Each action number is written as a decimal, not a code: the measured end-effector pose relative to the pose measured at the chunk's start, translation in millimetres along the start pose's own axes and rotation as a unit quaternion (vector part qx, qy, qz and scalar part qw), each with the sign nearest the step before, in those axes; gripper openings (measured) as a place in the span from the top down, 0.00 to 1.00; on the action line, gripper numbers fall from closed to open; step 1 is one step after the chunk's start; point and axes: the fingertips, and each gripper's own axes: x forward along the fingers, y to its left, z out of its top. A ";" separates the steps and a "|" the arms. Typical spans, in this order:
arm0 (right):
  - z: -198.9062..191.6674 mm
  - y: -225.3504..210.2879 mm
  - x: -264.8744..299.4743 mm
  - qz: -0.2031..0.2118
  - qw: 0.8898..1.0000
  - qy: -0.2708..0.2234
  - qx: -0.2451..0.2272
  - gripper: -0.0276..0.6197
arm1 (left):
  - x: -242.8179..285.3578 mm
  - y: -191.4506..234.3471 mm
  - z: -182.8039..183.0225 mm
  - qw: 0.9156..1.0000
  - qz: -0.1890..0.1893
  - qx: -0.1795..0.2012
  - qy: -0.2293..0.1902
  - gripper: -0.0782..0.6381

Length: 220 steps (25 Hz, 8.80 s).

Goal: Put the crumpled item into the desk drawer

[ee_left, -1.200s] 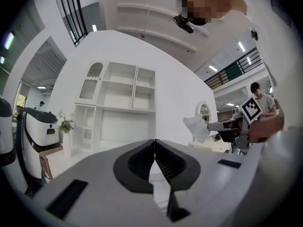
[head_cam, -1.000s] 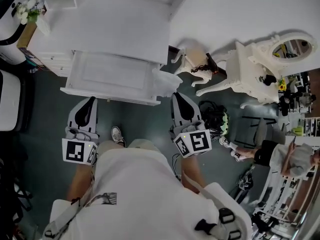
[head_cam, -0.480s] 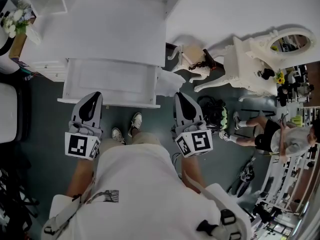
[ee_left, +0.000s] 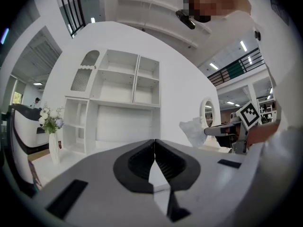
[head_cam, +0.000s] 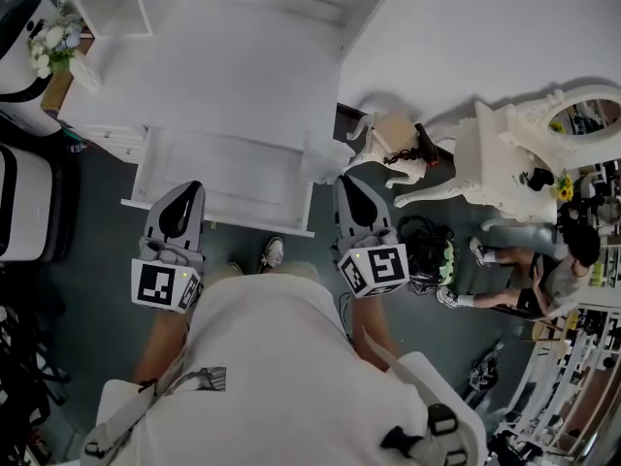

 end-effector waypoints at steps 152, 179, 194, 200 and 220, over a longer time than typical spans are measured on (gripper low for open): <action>-213.8 42.2 87.6 -0.043 0.972 0.219 0.073 0.94 | -121.1 75.2 -40.9 0.995 0.098 -0.028 0.007 0.87; 45.6 -11.4 58.6 0.007 0.999 -0.026 0.027 0.94 | -37.6 59.6 16.7 0.996 0.079 0.014 -0.033 0.87; 122.6 -26.6 23.2 0.033 0.992 -0.118 0.001 0.94 | -29.0 60.5 71.7 0.991 0.113 0.027 -0.061 0.87; 119.3 -24.5 16.4 0.029 0.992 -0.119 -0.015 0.94 | -45.3 65.9 73.2 0.989 0.134 0.040 -0.051 0.87; 97.6 0.6 6.8 0.013 0.995 -0.093 -0.018 0.94 | -90.0 78.2 64.3 0.987 0.150 0.036 -0.042 0.87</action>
